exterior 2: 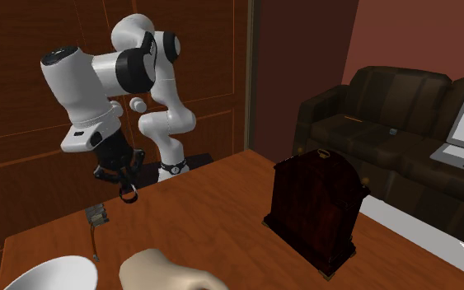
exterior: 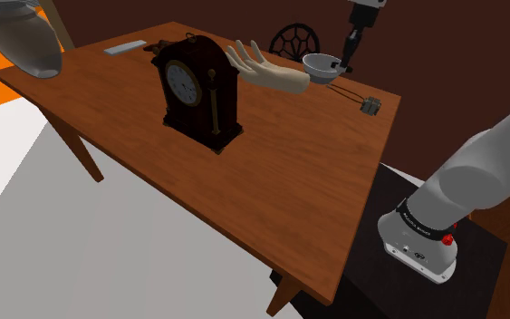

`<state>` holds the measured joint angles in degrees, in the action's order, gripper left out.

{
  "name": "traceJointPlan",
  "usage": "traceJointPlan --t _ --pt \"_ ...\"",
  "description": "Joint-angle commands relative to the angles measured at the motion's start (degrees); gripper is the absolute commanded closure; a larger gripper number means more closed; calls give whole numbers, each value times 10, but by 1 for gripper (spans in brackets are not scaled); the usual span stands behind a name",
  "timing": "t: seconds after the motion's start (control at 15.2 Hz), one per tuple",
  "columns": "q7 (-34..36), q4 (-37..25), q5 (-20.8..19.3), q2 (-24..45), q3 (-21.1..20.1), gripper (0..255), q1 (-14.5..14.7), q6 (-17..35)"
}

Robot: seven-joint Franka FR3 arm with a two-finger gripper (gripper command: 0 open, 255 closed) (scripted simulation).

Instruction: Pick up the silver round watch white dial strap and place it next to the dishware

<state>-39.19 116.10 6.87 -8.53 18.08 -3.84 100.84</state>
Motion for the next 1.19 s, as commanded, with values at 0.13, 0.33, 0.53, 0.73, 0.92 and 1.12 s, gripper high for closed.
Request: traceJointPlan --t 0.13,0.33,0.53,0.73,0.92,1.12 --pt "-59 -50 4 46 33 255 -23 -15" --pt "-103 -93 11 83 56 255 -43 -29" --pt "-147 -142 22 127 77 255 -65 -46" --pt "-190 -200 38 175 94 255 -91 -66" --pt "-232 -267 58 230 107 255 -123 -91" --pt "-269 -346 81 290 115 255 -162 -121"
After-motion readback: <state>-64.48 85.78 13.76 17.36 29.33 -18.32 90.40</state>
